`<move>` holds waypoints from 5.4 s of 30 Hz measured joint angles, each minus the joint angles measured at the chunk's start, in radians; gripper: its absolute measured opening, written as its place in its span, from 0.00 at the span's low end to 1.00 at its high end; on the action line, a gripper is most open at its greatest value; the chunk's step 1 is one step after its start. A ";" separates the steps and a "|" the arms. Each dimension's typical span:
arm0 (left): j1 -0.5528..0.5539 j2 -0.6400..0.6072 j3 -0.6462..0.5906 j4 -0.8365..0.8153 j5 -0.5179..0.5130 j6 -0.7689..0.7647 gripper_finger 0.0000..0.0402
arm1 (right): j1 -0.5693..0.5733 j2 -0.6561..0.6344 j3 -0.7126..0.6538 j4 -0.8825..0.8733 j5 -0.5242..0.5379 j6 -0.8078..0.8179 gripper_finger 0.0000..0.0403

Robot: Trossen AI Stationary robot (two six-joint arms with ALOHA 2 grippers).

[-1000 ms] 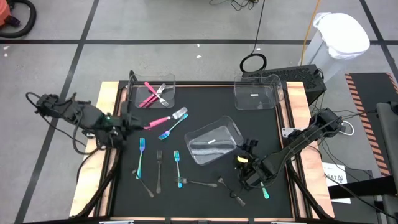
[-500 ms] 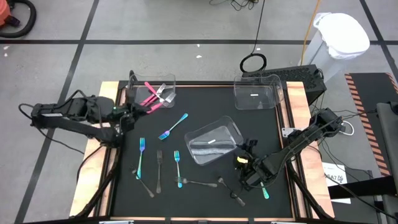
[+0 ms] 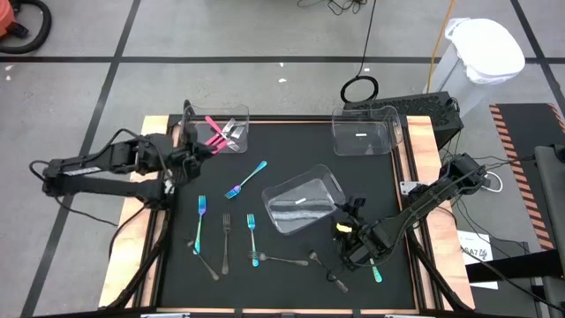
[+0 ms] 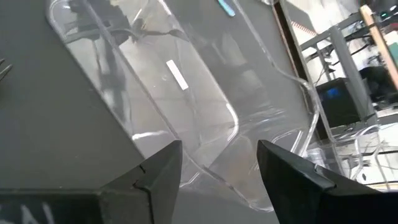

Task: Sort silverware by color (type)
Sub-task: Put the pink fork into the left transparent bin

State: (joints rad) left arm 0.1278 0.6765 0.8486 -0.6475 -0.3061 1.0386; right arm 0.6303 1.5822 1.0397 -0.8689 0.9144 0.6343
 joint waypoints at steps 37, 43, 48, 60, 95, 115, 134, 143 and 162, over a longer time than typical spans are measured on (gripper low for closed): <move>0.586 0.254 -0.103 0.156 0.440 0.225 0.06 | 0.000 0.000 0.000 0.051 0.001 -0.001 0.50; 0.662 0.307 -0.103 0.135 0.437 0.200 0.09 | 0.001 0.000 0.000 0.051 -0.007 0.006 0.50; 0.672 0.342 -0.103 0.143 0.435 0.184 0.12 | 0.001 0.000 0.000 0.052 -0.025 0.008 0.50; 0.646 0.353 -0.103 0.150 0.045 0.042 0.13 | 0.001 0.000 0.000 0.053 -0.030 0.012 0.50; 0.642 0.351 -0.103 0.052 -0.173 -0.117 0.08 | 0.001 0.000 0.000 0.057 -0.052 0.016 0.50; 0.474 0.288 -0.094 0.104 -0.232 -0.056 0.04 | 0.001 0.000 0.000 0.056 -0.052 0.008 0.50; 0.460 0.206 -0.133 0.182 0.195 0.120 0.04 | 0.021 0.000 0.000 0.057 -0.054 0.019 0.50; 0.537 0.238 -0.135 0.175 0.247 0.072 0.11 | 0.033 0.000 0.000 0.057 -0.051 0.023 0.50; 0.553 0.371 -0.136 0.167 -0.005 0.007 0.15 | 0.033 0.000 0.000 0.057 -0.048 0.019 0.50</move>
State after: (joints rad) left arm 0.6811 1.0474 0.7124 -0.4805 -0.3115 1.0456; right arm 0.6632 1.5818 1.0401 -0.8120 0.8662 0.6532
